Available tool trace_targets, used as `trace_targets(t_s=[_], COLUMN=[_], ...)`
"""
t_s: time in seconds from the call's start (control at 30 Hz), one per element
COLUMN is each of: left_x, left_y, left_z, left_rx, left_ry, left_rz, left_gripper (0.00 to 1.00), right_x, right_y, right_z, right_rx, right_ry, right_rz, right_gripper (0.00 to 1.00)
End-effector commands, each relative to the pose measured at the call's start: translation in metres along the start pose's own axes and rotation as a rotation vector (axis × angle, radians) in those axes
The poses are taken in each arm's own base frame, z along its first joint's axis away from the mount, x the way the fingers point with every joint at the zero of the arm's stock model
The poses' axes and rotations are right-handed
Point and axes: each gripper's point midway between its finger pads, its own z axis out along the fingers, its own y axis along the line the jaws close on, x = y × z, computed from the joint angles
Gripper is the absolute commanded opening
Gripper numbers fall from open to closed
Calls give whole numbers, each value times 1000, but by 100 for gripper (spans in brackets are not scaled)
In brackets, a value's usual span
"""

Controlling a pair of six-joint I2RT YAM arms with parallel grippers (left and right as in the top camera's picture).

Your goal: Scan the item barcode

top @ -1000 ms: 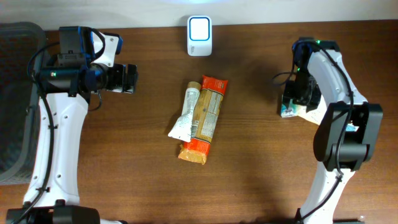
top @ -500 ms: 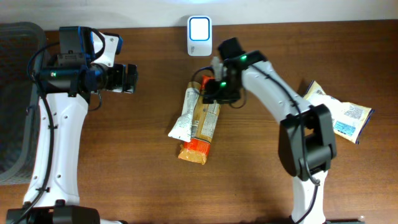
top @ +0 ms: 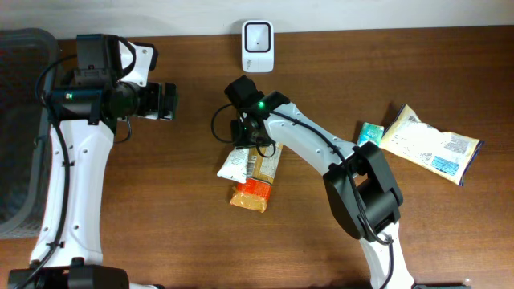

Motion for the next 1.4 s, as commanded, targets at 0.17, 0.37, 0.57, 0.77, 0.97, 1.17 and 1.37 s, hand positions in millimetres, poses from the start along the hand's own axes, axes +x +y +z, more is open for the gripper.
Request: trace_targets(t_s=[0.17,0.37,0.57,0.77,0.97,1.17,1.37], left_x=[-5,-5,-5,-5,-5,-5,-5], left_y=[2,2,2,2,2,2,2], left_z=[-6,-6,-6,-6,-6,-6,-6], left_rx=[-3,-3,-4,-3,-4,-3,-4], left_ry=[-21,-21,-21,-21,-21,-21,-21], left_rz=[12,12,12,12,12,12,12], left_gripper=[99,99,99,99,99,99,99], right_x=[19,5,11,34,47,55,55], right_y=[59,53,-52,-72,-78,-75,-72], right_z=[12,-41,-74,-28,28,41,39], right_rx=[-182,-254,-100,-282,-323,-327,-348], right_ry=[18,42,209,269,186,181,187], right_rz=[-284,-248,36,117,252,308,300], right_gripper=[42,65,77,82,71,53,31])
